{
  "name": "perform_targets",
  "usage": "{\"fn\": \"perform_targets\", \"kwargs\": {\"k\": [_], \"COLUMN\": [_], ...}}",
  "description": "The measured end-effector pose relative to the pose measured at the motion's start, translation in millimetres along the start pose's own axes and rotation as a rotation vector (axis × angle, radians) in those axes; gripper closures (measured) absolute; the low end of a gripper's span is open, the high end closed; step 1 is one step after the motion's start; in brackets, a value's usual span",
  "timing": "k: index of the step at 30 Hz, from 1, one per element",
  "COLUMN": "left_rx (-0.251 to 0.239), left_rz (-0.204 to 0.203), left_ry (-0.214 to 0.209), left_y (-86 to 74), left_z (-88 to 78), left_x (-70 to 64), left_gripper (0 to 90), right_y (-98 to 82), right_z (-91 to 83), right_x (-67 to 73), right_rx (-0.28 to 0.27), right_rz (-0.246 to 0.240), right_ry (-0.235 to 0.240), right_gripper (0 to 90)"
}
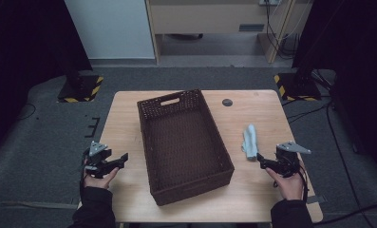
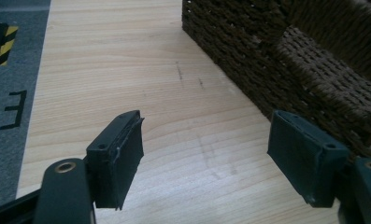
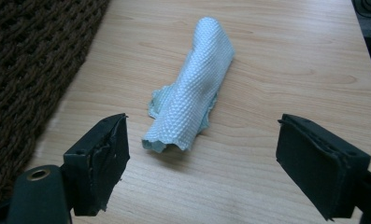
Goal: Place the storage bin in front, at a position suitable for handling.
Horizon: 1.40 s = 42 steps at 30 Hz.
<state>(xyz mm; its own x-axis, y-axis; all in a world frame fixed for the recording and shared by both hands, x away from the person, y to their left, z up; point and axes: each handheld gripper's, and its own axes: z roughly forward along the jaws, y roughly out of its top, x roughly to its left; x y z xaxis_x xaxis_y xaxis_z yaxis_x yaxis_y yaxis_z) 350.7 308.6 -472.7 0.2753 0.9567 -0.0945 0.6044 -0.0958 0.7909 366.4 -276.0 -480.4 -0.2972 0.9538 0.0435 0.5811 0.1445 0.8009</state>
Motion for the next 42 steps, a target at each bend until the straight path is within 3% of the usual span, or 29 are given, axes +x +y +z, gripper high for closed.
{"fn": "perform_targets", "kwargs": {"k": [7, 13, 17, 31, 32, 33, 34, 38, 42], "left_rx": [-0.037, -0.025, -0.027, -0.029, -0.033, -0.033, -0.038, -0.047, -0.055], "left_rz": [0.015, 0.024, 0.031, 0.026, 0.02, 0.02, 0.017, 0.015, 0.016], "left_ry": [-0.015, -0.018, -0.021, -0.048, -0.048, -0.048, -0.051, -0.055, -0.061], "left_y": [1.3, 3.1, 3.1, 6.2, 6.6, 6.6, 6.9, 7.3, 7.7], "left_z": [-2.2, 1.6, 3.2, 2.8, 1.7, 1.7, 1.1, -0.2, -2.6], "left_x": [-7.7, -10.8, -12.3, -15.0, -14.4, -14.4, -14.0, -14.2, -15.2], "left_gripper": [26.9, 26.9, 26.9, 33.4, 33.4, 33.4, 33.4, 33.0, 32.9], "right_y": [0.5, 3.8, 3.5, 12.5, 12.8, 12.8, 11.5, 10.1, 9.1], "right_z": [9.0, 23.6, 34.6, 71.8, 77.3, 77.3, 79.7, 76.3, 67.6], "right_x": [6.9, 8.9, 7.1, 5.8, 6.4, 6.4, 6.7, 8.6, 9.0], "right_rx": [0.014, 0.015, 0.043, 0.086, 0.093, 0.093, 0.118, 0.145, 0.152], "right_rz": [-0.022, -0.062, -0.069, -0.042, -0.041, -0.041, -0.052, -0.082, -0.067], "right_ry": [0.007, -0.03, -0.019, 0.022, 0.012, 0.012, 0.017, 0.004, 0.029], "right_gripper": [23.5, 29.5, 33.4, 46.4, 53.8, 53.8, 62.5, 80.6, 83.7]}}
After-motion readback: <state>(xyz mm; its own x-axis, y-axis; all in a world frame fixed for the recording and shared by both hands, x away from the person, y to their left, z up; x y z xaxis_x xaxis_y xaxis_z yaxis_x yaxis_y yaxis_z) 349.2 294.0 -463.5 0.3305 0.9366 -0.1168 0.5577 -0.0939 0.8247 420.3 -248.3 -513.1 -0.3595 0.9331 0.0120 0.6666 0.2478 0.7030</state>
